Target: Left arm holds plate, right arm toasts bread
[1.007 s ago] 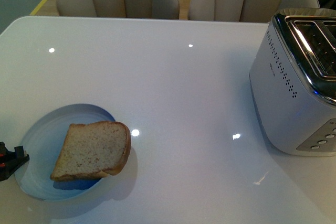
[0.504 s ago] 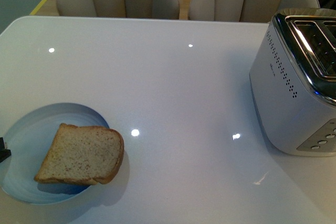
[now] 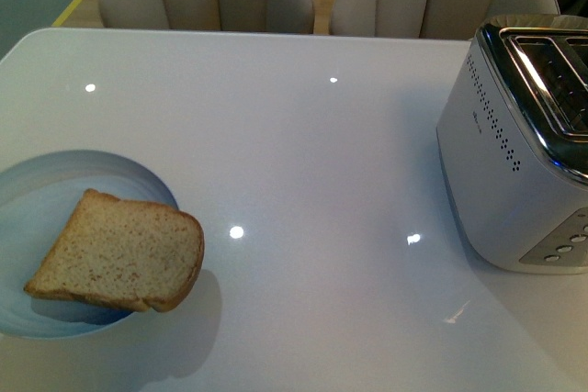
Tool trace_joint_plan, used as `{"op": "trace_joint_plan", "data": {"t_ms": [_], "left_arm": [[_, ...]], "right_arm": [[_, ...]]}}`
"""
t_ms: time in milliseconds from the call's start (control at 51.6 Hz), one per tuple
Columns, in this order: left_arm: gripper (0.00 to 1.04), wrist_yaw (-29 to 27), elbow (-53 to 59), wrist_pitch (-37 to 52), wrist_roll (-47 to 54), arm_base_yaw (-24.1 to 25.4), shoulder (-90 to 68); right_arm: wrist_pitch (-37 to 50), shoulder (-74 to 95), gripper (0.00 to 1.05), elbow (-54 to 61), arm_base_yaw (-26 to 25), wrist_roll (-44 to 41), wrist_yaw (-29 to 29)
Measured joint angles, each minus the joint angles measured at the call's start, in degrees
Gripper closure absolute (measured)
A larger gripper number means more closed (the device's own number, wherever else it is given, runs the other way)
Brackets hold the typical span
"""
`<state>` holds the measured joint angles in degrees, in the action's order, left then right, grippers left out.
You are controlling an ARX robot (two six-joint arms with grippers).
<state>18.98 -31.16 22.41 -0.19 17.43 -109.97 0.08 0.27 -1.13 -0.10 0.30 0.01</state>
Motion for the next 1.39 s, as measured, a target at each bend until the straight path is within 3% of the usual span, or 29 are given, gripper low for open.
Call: {"op": "trace_joint_plan", "data": {"t_ms": [271, 542, 717, 988, 1395], "left_arm": [[1.02, -2.2, 0.0, -8.0, -5.9, -5.6, 11.9], [1.02, -7.3, -5.0, -18.1, -14.0, -16.0, 20.5], [1.02, -11.2, -10.9, -23.1, -19.8, -24.4, 22.0], [1.02, -16.3, -18.3, -28.4, -26.3, -33.2, 22.1], [1.02, -20.6, -26.8, -34.9, -34.6, -42.7, 22.1]], "right_arm": [[0.0, 0.0, 0.09, 0.0, 0.0, 0.0, 0.0], [0.0, 0.0, 0.09, 0.0, 0.0, 0.0, 0.0], [0.0, 0.0, 0.09, 0.0, 0.0, 0.0, 0.0], [0.0, 0.0, 0.09, 0.0, 0.0, 0.0, 0.0], [0.0, 0.0, 0.09, 0.0, 0.0, 0.0, 0.0]]}}
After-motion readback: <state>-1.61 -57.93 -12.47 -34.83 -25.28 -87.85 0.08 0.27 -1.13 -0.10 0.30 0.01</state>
